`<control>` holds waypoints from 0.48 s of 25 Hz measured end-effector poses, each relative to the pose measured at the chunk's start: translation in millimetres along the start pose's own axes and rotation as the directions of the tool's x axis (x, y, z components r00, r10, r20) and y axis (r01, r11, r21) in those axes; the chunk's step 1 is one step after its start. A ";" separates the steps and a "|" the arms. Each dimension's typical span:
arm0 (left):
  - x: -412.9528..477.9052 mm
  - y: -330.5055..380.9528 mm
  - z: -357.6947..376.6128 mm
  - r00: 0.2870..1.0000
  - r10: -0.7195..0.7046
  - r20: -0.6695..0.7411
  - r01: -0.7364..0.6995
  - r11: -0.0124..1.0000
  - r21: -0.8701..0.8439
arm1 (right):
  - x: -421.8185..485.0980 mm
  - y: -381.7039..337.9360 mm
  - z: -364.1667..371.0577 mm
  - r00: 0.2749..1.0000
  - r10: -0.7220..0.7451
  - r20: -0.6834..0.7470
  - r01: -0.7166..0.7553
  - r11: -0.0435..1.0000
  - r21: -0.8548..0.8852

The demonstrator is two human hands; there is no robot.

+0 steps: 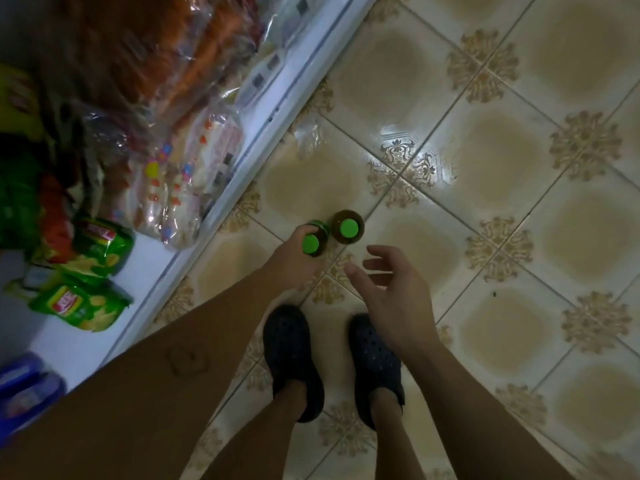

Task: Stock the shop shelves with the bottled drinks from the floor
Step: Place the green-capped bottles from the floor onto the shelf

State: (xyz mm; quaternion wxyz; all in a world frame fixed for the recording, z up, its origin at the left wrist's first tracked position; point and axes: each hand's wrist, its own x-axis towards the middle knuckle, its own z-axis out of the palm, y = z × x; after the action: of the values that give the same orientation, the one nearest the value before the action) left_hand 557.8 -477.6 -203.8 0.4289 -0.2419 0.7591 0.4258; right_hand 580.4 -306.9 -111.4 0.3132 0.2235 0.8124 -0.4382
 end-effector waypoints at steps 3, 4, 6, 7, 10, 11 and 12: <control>10.2 -2.7 4.5 1.000 -0.002 -0.027 0.001 0.999 -0.053 | 1.0 5.6 4.2 1.000 0.014 -0.026 -0.012 0.998 0.054; 9.2 -3.7 4.9 0.999 0.007 -0.035 -0.008 1.000 -0.028 | 0.6 5.9 4.5 1.000 0.016 -0.027 -0.014 0.998 0.056; -0.1 -4.2 2.7 0.995 0.063 -0.073 -0.058 0.995 0.078 | -1.7 2.9 3.1 1.000 0.020 -0.017 -0.019 0.999 0.049; -7.7 -2.9 -0.9 0.990 0.100 -0.099 -0.087 0.988 0.130 | -3.9 1.2 1.5 1.000 0.019 -0.008 -0.019 0.999 0.042; -38.3 14.6 -23.1 0.971 0.224 -0.089 -0.198 0.952 0.236 | -17.2 -11.2 -3.4 0.999 0.021 0.048 -0.021 1.000 0.008; -50.7 23.8 -32.6 0.963 0.261 -0.062 -0.238 0.938 0.251 | -22.6 -17.0 -5.0 0.997 0.013 0.071 -0.013 1.000 -0.003; -65.1 35.1 -42.7 0.954 0.299 -0.038 -0.280 0.925 0.256 | -28.0 -24.5 -7.7 0.996 0.001 0.090 0.000 1.000 -0.018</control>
State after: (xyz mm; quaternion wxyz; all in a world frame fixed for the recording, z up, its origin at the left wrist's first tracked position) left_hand 546.6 -495.6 -121.1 0.3590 -0.0876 0.8494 0.3767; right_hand 582.1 -315.5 -74.4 0.3516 0.2009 0.8014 -0.4402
